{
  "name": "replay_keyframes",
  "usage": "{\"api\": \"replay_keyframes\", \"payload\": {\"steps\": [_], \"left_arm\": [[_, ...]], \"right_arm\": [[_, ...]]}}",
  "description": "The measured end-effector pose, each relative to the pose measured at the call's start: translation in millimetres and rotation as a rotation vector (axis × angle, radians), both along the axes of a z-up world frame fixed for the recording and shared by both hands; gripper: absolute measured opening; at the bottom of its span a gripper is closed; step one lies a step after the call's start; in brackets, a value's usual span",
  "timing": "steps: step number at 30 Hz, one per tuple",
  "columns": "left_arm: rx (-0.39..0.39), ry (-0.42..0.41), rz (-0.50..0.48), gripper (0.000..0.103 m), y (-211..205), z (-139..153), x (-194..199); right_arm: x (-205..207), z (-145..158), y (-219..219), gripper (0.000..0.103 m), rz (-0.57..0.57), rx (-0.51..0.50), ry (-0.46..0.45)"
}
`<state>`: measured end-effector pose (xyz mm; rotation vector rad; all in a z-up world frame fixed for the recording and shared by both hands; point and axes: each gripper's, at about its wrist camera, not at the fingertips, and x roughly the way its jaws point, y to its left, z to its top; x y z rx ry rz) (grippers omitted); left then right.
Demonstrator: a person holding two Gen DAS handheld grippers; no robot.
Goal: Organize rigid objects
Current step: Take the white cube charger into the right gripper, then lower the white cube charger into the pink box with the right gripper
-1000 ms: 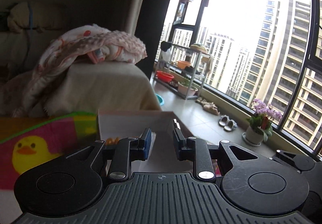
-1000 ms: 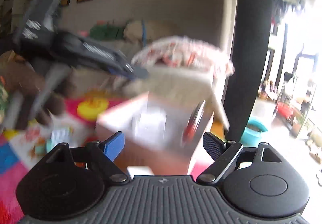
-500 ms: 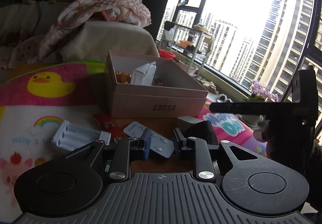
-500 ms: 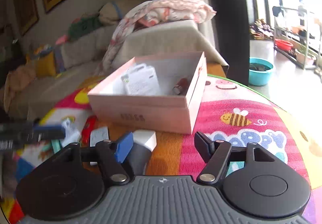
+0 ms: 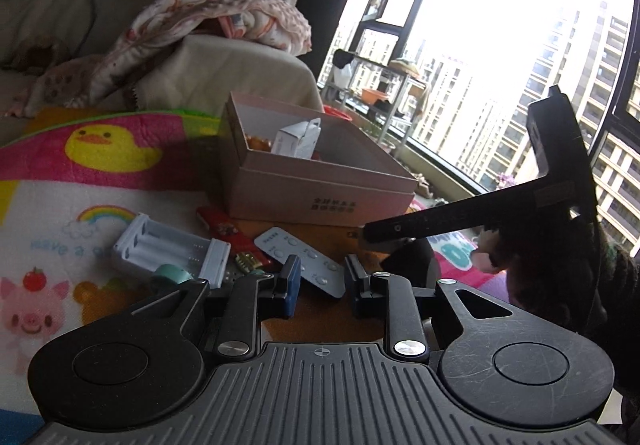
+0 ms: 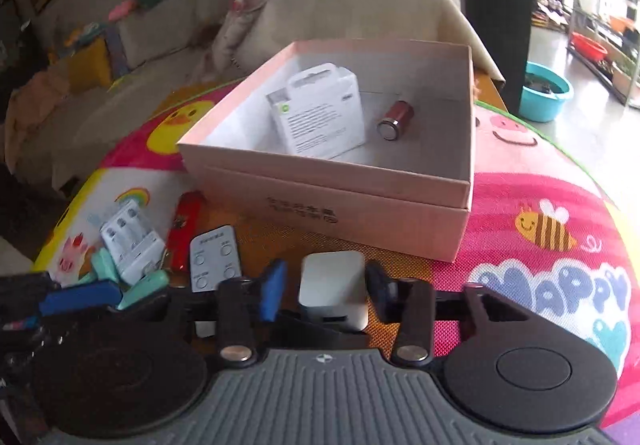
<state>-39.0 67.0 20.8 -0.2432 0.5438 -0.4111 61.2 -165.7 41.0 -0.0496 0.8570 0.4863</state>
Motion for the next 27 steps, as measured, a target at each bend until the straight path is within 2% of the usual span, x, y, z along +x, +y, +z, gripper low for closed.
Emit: {"api": "replay_keyframes", "payload": {"steps": [6,11,12,13,14,15,17,19,24,26,27], "left_arm": [[-0.028,0.022,0.028,0.026,8,-7,2],[-0.018,0.033,0.01,0.026,3,-8,3],[-0.012,0.035,0.004,0.026,2,-8,3],[-0.004,0.037,-0.005,0.026,0,-8,3],[0.004,0.037,-0.015,0.026,-1,-8,2],[0.014,0.035,-0.028,0.026,-3,-8,1],[0.033,0.028,-0.069,0.026,-8,-9,-2],[0.053,0.029,-0.118,0.026,-16,-10,-2],[0.159,-0.012,-0.262,0.026,-48,-6,-10],[0.173,-0.021,-0.254,0.027,-55,-5,-9],[0.156,-0.002,-0.228,0.027,-55,-5,-4]], "right_arm": [[-14,55,-15,0.032,0.008,0.033,-0.108],[18,109,-23,0.032,-0.082,0.085,-0.265],[27,116,-23,0.036,-0.089,0.092,-0.293],[36,120,-25,0.052,-0.11,0.091,-0.309],[41,123,-26,0.06,-0.144,0.092,-0.323],[42,122,-30,0.066,-0.166,0.093,-0.334],[35,112,-31,0.067,-0.126,0.087,-0.324],[19,91,-30,0.071,-0.069,0.063,-0.293],[-36,29,-31,0.073,0.045,-0.108,-0.254],[-52,15,-41,0.073,0.024,-0.111,-0.255],[-59,11,-48,0.077,0.006,-0.095,-0.248]]}}
